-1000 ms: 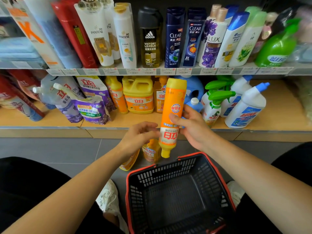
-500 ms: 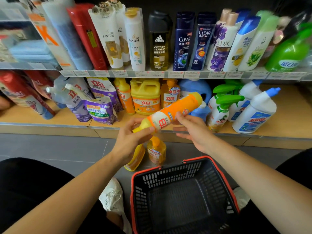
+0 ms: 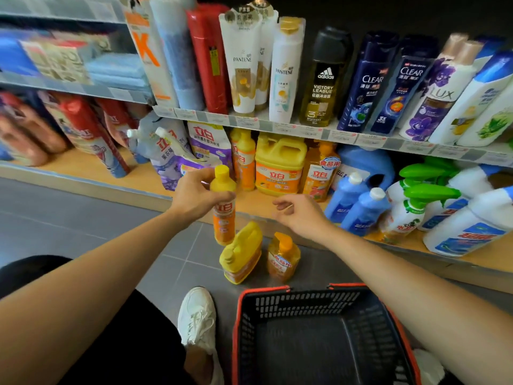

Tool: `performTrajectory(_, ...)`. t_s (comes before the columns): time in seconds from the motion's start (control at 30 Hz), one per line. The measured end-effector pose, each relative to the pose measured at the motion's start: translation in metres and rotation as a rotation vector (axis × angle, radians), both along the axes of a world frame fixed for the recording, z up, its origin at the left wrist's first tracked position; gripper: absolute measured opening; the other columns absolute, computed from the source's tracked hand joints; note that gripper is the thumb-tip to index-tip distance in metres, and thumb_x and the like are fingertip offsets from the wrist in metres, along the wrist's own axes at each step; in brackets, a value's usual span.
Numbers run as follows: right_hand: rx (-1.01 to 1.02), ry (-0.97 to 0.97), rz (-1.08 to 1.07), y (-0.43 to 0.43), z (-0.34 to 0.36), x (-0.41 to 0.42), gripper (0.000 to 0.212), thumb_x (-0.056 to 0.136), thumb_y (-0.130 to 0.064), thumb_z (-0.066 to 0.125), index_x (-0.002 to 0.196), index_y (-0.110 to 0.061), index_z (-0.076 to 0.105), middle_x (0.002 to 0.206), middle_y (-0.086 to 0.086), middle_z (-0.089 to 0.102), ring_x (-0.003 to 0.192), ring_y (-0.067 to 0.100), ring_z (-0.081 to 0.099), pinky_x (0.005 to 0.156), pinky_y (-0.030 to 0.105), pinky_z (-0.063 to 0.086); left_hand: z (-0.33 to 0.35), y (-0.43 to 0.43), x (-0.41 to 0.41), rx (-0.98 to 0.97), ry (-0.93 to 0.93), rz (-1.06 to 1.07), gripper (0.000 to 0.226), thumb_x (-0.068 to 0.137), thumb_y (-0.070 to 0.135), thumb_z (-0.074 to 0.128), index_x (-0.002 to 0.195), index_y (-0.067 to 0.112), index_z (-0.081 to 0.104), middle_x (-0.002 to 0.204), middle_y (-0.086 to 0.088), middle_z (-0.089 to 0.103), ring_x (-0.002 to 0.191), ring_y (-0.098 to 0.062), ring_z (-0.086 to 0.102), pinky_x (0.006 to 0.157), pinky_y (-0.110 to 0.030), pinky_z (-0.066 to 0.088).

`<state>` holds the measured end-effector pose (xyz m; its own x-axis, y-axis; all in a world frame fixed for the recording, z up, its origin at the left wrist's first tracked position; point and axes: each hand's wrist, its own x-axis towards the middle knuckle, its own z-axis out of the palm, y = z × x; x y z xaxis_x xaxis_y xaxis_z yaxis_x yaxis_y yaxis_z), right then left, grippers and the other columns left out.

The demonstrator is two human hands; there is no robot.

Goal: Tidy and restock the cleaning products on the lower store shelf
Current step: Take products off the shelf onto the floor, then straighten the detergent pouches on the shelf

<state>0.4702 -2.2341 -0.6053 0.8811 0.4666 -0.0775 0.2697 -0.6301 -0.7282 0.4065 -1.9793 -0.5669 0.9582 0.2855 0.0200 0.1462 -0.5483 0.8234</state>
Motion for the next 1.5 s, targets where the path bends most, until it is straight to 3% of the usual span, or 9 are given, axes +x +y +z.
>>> performTrajectory(0.2,-0.054,-0.185,0.125,0.066,-0.001,0.037,0.041,0.085,-0.034,0.074,0.123,-0.020,0.067,0.116,0.002,0.067,0.102,0.019,0.062,0.083,0.033,0.050,-0.068,0.028,0.021,0.193,0.161,0.030,0.040,0.070,0.040,0.088,0.103,0.024,0.073,0.100,0.000,0.071,0.097,-0.022,0.066,0.079,-0.042,0.058)
performTrajectory(0.5,-0.054,-0.257,0.238,0.169,0.001,0.105,0.061,0.081,-0.037,0.079,0.132,-0.012,0.058,0.133,0.008,0.062,0.119,0.023,0.058,0.092,0.030,0.050,-0.171,0.028,0.019,0.146,0.336,0.032,0.048,0.070,0.039,0.088,0.113,0.028,0.070,0.106,0.002,0.070,0.100,-0.022,0.064,0.084,-0.037,0.055)
performTrajectory(0.73,-0.264,-0.299,0.304,0.205,-0.004,0.126,0.034,0.097,-0.037,0.060,0.122,-0.014,0.068,0.130,0.010,0.064,0.118,0.029,0.058,0.089,0.034,0.052,-0.190,0.036,0.014,0.071,0.397,-0.026,0.053,0.073,0.035,0.087,0.122,0.028,0.067,0.110,0.004,0.066,0.107,-0.020,0.062,0.089,-0.036,0.054)
performTrajectory(0.87,-0.237,-0.301,0.176,0.203,-0.004,0.121,0.038,0.098,-0.040,0.057,0.116,-0.009,0.069,0.125,0.013,0.066,0.110,0.030,0.062,0.071,0.028,0.042,-0.174,0.046,0.012,-0.092,0.454,-0.003,0.084,0.061,0.060,0.085,0.136,0.031,0.059,0.115,0.006,0.066,0.108,-0.014,0.063,0.099,-0.034,0.053)
performTrajectory(0.97,-0.208,-0.348,0.095,0.191,0.002,0.115,0.036,0.100,-0.037,0.055,0.110,-0.005,0.069,0.116,0.016,0.069,0.105,0.034,0.063,0.079,0.036,0.050,-0.156,0.051,0.009,-0.174,0.389,0.152,0.096,0.050,0.078,0.070,0.133,0.032,0.062,0.115,0.008,0.069,0.107,-0.012,0.066,0.101,-0.038,0.053)
performTrajectory(1.17,-0.098,-0.505,0.122,0.140,0.042,0.093,0.033,0.102,-0.033,0.051,0.105,-0.009,0.074,0.095,0.012,0.061,0.092,0.032,0.059,0.076,0.047,0.045,-0.093,0.055,0.027,-0.406,0.052,0.445,0.088,0.059,0.077,0.068,0.128,0.023,0.063,0.108,0.007,0.071,0.105,-0.017,0.067,0.094,-0.044,0.055)
performTrajectory(1.3,0.054,-0.571,0.079,0.088,0.072,0.080,0.025,0.098,-0.021,0.058,0.092,-0.003,0.074,0.087,0.014,0.062,0.083,0.029,0.059,0.070,0.042,0.043,-0.066,0.044,0.035,-0.610,-0.148,0.315,0.072,0.081,0.051,0.080,0.138,0.016,0.054,0.123,0.001,0.071,0.113,-0.013,0.067,0.094,-0.035,0.054)
performTrajectory(1.4,0.082,-0.590,0.077,0.049,0.092,0.066,0.021,0.097,-0.012,0.059,0.089,0.000,0.073,0.084,0.013,0.063,0.082,0.027,0.059,0.069,0.040,0.042,-0.049,0.022,0.037,-0.519,-0.182,0.208,0.039,0.091,0.041,0.071,0.123,0.020,0.066,0.108,0.011,0.075,0.097,0.000,0.069,0.079,-0.020,0.053)
performTrajectory(1.5,0.144,-0.548,-0.011,0.006,0.103,0.051,0.030,0.099,-0.016,0.059,0.073,-0.003,0.065,0.068,0.005,0.054,0.071,0.025,0.053,0.063,0.036,0.032,-0.022,-0.003,0.038,-0.492,-0.225,0.125,0.010,0.100,0.029,0.063,0.107,0.026,0.069,0.102,0.010,0.075,0.095,-0.009,0.069,0.076,-0.026,0.056)
